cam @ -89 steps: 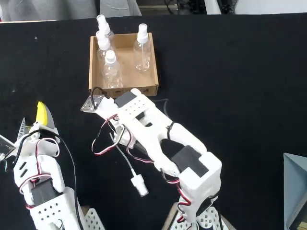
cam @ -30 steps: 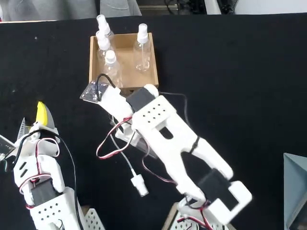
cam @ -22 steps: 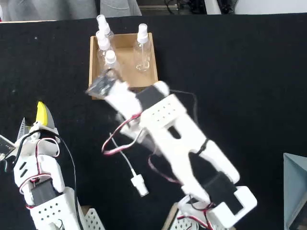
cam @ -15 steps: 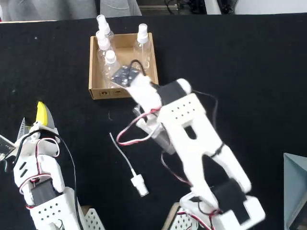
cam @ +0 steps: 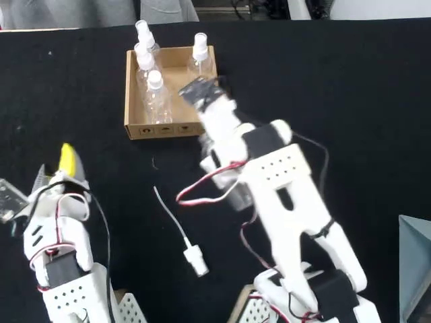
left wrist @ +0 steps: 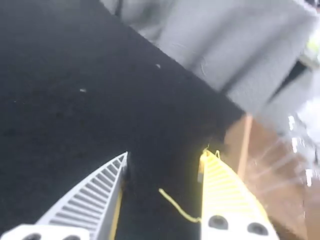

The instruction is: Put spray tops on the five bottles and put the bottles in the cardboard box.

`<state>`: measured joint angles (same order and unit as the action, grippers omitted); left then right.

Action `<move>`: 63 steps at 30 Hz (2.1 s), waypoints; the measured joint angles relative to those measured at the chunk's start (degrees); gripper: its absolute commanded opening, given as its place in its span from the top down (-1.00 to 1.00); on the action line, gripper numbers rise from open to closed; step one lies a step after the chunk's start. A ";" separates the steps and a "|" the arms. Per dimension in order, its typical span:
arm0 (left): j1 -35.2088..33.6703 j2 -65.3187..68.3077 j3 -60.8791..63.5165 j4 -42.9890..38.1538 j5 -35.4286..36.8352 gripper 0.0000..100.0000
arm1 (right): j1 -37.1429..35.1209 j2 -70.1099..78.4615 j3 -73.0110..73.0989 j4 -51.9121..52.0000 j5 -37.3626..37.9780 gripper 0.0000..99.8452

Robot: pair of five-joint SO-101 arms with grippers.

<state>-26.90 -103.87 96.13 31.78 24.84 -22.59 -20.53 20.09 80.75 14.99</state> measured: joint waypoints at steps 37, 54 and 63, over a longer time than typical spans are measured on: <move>26.73 0.00 -2.73 20.84 -20.31 0.57 | 10.99 0.00 4.66 -11.60 -6.33 0.80; 42.11 -0.09 -10.64 35.78 -22.59 0.47 | 21.80 0.00 4.66 -15.56 -10.37 0.80; 45.80 -0.09 -10.64 35.96 -22.59 0.47 | 21.80 0.00 4.66 -15.74 -10.37 0.80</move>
<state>18.90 -103.96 85.49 67.74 2.24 -0.79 -20.53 24.75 65.01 4.62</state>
